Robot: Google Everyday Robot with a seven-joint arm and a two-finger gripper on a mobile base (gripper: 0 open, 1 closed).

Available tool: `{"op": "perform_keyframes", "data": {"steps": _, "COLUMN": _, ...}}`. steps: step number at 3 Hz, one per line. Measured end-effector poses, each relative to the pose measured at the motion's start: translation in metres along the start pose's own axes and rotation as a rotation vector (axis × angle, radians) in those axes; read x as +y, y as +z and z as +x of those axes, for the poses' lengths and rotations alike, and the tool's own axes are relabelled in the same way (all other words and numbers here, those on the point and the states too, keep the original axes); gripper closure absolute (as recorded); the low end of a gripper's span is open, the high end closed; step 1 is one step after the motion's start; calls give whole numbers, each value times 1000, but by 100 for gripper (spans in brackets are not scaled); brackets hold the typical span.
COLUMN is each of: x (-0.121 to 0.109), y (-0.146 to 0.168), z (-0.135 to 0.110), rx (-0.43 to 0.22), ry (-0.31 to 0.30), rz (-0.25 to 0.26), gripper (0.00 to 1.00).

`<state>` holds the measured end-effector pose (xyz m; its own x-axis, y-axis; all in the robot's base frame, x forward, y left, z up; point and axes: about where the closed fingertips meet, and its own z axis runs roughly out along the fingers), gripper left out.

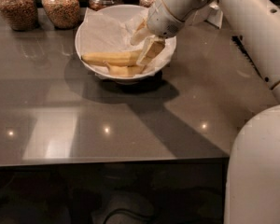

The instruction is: Pick banana from white bowl

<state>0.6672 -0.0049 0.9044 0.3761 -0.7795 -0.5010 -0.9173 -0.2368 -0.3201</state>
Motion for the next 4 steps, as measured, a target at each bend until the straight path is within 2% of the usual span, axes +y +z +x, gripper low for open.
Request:
{"op": "perform_keyframes", "data": {"steps": 1, "x": 5, "y": 9, "z": 0, "rx": -7, "ry": 2, "rz": -30, "gripper": 42}}
{"op": "perform_keyframes", "data": {"steps": 2, "x": -3, "y": 28, "z": 3, "rx": -19, "ry": -6, "rz": -54, "gripper": 41}}
{"op": "perform_keyframes", "data": {"steps": 3, "x": -8, "y": 38, "z": 6, "rx": -17, "ry": -10, "rz": -67, "gripper": 44}}
{"op": "perform_keyframes", "data": {"steps": 4, "x": -8, "y": 41, "z": 7, "rx": -14, "ry": -15, "rz": -76, "gripper": 63}}
